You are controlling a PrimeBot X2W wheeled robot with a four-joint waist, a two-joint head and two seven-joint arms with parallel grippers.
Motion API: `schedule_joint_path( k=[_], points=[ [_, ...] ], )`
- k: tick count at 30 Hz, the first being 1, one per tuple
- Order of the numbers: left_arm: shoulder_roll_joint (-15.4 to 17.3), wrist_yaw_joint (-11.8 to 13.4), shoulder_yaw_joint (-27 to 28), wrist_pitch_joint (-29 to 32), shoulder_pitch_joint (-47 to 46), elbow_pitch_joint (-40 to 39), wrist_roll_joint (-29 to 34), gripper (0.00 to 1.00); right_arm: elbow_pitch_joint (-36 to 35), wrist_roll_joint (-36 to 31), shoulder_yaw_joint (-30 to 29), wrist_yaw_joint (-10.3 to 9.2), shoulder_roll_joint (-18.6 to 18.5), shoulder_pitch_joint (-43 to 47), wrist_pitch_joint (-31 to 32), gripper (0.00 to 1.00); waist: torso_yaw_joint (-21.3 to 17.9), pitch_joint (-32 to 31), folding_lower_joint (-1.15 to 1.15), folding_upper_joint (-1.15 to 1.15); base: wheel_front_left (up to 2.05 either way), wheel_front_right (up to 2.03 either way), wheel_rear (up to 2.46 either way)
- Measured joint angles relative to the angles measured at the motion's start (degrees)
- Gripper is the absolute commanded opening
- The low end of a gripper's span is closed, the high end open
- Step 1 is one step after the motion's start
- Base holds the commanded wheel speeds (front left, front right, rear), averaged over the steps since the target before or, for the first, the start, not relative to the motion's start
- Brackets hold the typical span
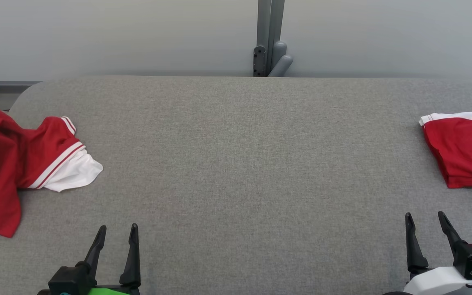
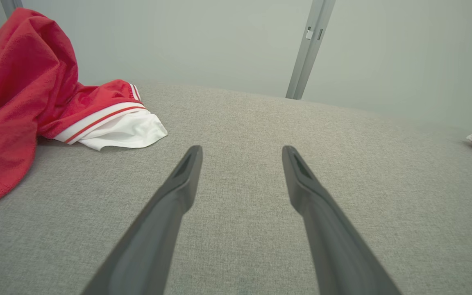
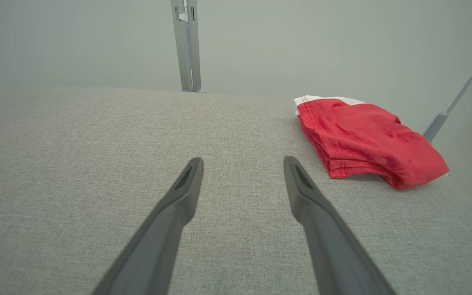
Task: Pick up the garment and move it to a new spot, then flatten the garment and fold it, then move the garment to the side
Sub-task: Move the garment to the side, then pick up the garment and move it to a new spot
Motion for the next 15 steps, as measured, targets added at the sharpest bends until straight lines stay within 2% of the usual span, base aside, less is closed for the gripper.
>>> schedule_joint_path(
  k=[15],
  points=[
    [0.5,0.0,-0.9,0.0,-0.5,1.0,-0.5,1.0,-0.4,0.5,-1.0,0.0,0.0,-0.1,0.0,1.0,-1.2,0.2,0.0,0.0,0.0,0.0,0.0]
  ],
)
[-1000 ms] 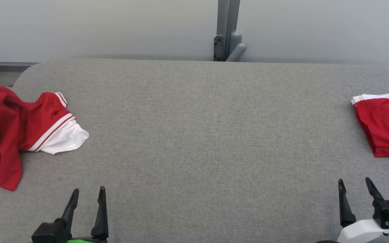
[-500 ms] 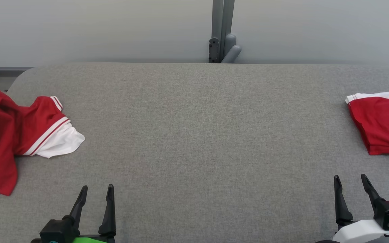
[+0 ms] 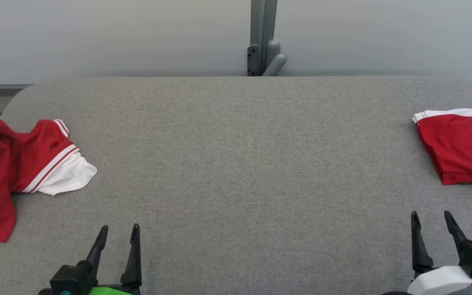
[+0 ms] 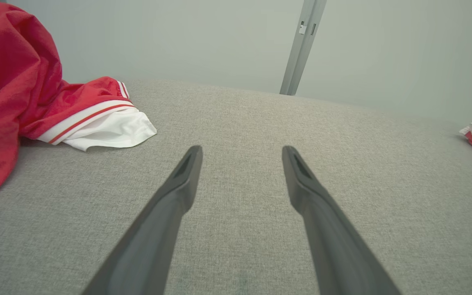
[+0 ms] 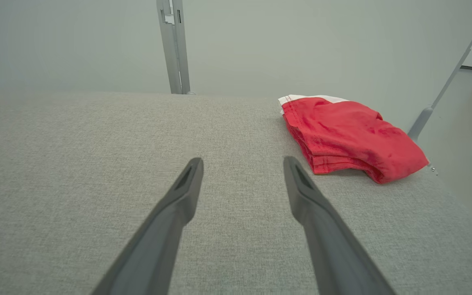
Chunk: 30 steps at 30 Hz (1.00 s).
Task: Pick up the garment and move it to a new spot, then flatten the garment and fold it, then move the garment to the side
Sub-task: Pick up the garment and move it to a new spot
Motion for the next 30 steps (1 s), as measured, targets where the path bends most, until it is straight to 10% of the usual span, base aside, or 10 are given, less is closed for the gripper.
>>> schedule_joint_path(
  k=[14,30],
  points=[
    [0.6,0.0,-1.2,0.0,-0.9,0.6,-0.3,1.0,0.6,0.5,0.5,-0.01,0.0,0.7,0.0,1.0,2.1,-0.1,0.0,0.0,0.0,0.0,0.0],
    [0.7,0.0,7.1,0.0,4.3,-0.6,0.0,1.0,2.2,2.0,12.6,0.0,0.1,-2.7,0.0,1.0,18.4,-1.8,0.0,0.0,0.0,0.0,0.0]
  ],
)
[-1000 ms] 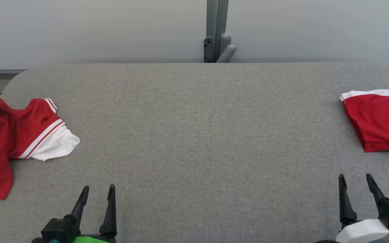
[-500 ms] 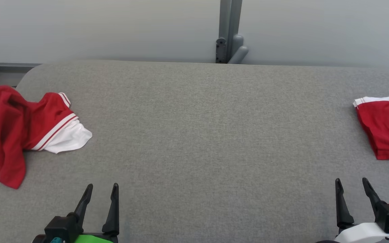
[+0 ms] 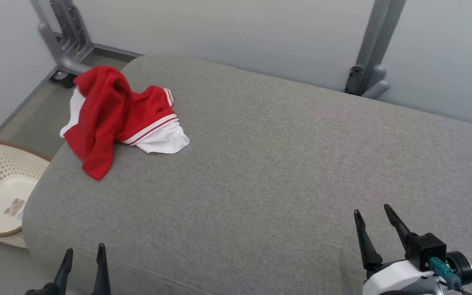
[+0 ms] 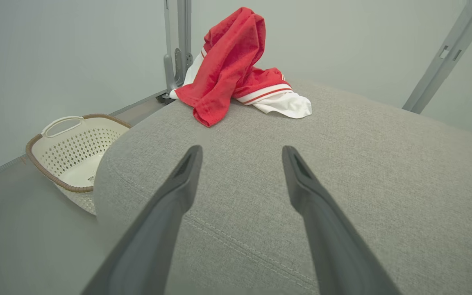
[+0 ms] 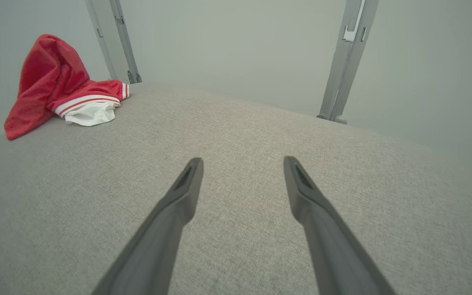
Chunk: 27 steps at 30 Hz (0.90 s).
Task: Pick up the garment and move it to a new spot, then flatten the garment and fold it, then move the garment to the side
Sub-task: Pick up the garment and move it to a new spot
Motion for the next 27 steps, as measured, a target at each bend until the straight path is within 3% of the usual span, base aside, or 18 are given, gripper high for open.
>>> schedule_joint_path(
  k=[7,10,18,22,27],
  points=[
    [-0.6,0.0,0.5,0.0,-0.5,1.4,-1.0,1.0,0.5,-0.3,0.8,0.0,0.0,-0.7,0.0,1.0,3.7,0.6,0.0,0.0,0.0,0.0,0.0],
    [1.3,0.0,-2.3,0.5,-4.7,5.1,-3.2,1.0,0.3,-1.5,-0.7,0.0,0.0,-0.6,0.0,1.0,4.4,1.9,0.0,0.0,0.0,0.0,0.0],
    [7.2,0.0,-7.3,2.8,-27.2,14.2,-12.6,1.0,-3.8,-10.1,-6.0,0.0,0.1,-5.4,0.0,1.0,5.6,9.2,0.0,0.01,0.0,0.0,0.0],
    [8.3,0.0,-10.4,3.6,-39.3,20.3,-19.1,1.0,-6.2,-13.9,-8.6,0.0,-0.4,-9.2,0.0,1.0,5.9,14.9,0.0,0.01,0.0,0.0,0.0],
    [10.8,0.0,-16.4,5.4,-49.1,28.7,-27.4,1.0,-6.7,-15.7,-8.0,0.0,-1.3,-10.8,0.0,1.0,5.2,23.0,0.02,0.02,0.0,0.0,0.0]
  ],
)
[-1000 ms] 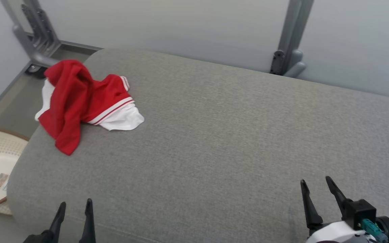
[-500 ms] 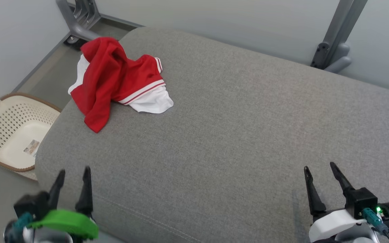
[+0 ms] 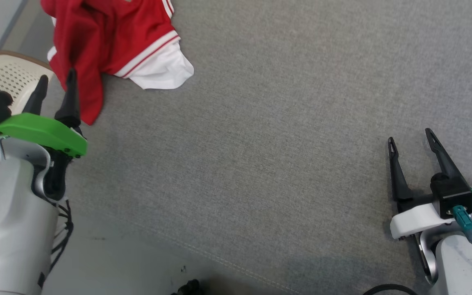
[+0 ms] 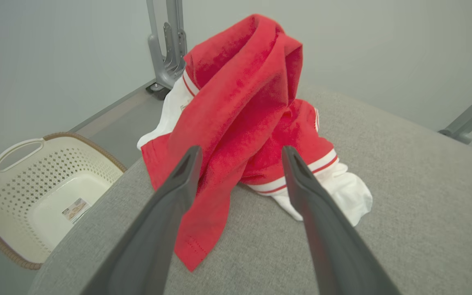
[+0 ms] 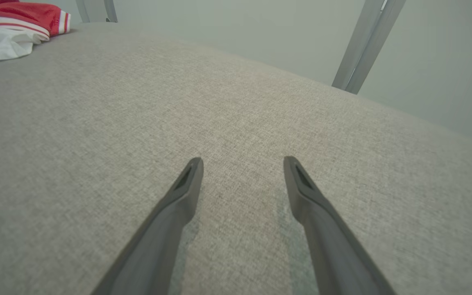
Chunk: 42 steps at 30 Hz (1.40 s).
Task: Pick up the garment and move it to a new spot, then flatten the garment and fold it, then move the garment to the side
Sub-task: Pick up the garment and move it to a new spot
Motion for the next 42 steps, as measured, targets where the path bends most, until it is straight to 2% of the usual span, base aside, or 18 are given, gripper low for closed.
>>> schedule_joint_path(
  k=[3,9,17,18,20,25,30,33,42],
  points=[
    [2.3,0.0,-2.3,-0.1,-4.0,4.9,-3.0,1.0,-1.1,-0.3,0.9,0.0,-0.2,-0.2,0.0,1.0,-0.9,4.5,0.0,0.0,0.0,0.0,0.0],
    [4.1,0.0,-4.6,-1.0,-9.6,14.1,-8.5,1.0,-5.4,-0.8,2.9,0.03,-0.5,-0.4,-0.8,1.0,-3.2,11.4,-0.02,-0.03,0.0,0.0,0.0],
    [4.8,0.0,-6.9,-3.0,-11.1,21.1,-12.6,1.0,-9.6,-0.8,3.3,0.11,-0.3,0.2,-1.0,1.0,-8.0,14.9,-0.02,-0.03,0.0,0.0,0.0],
    [4.8,0.0,-7.3,-3.0,-11.2,21.2,-13.0,0.8,-9.9,-0.7,3.2,0.11,-0.4,0.4,-1.0,1.0,-8.4,15.1,-0.02,-0.03,0.0,0.0,0.0],
    [4.8,0.0,-8.2,-3.3,-11.2,21.5,-14.1,0.0,-10.3,-0.6,2.7,0.11,-0.4,1.0,-0.8,1.0,-8.9,15.3,-0.02,-0.03,0.0,0.0,0.0],
    [5.8,0.0,-11.7,-4.4,-10.7,17.4,-15.2,0.0,-9.1,0.4,2.6,0.08,-0.3,1.2,-0.7,1.0,-9.0,13.9,-0.02,-0.02,0.0,0.0,0.0],
    [9.1,0.0,-15.9,-5.0,-9.4,10.5,-14.2,0.0,-4.5,2.2,3.4,-0.08,0.1,1.0,-0.7,1.0,-8.7,10.6,-0.02,-0.01,0.0,0.0,0.0],
    [11.2,0.0,-17.0,-5.2,-8.8,3.9,-12.0,0.0,-1.2,3.8,3.8,-0.1,0.6,0.7,-0.7,1.0,-8.8,8.0,-0.02,-0.01,0.0,0.0,0.0],
    [12.0,0.0,-23.7,-4.1,-4.8,-19.0,-10.0,0.0,2.2,13.2,6.2,-0.03,1.3,1.2,0.0,1.0,-10.9,-0.1,-0.02,0.0,0.0,0.0,0.0]
  ],
)
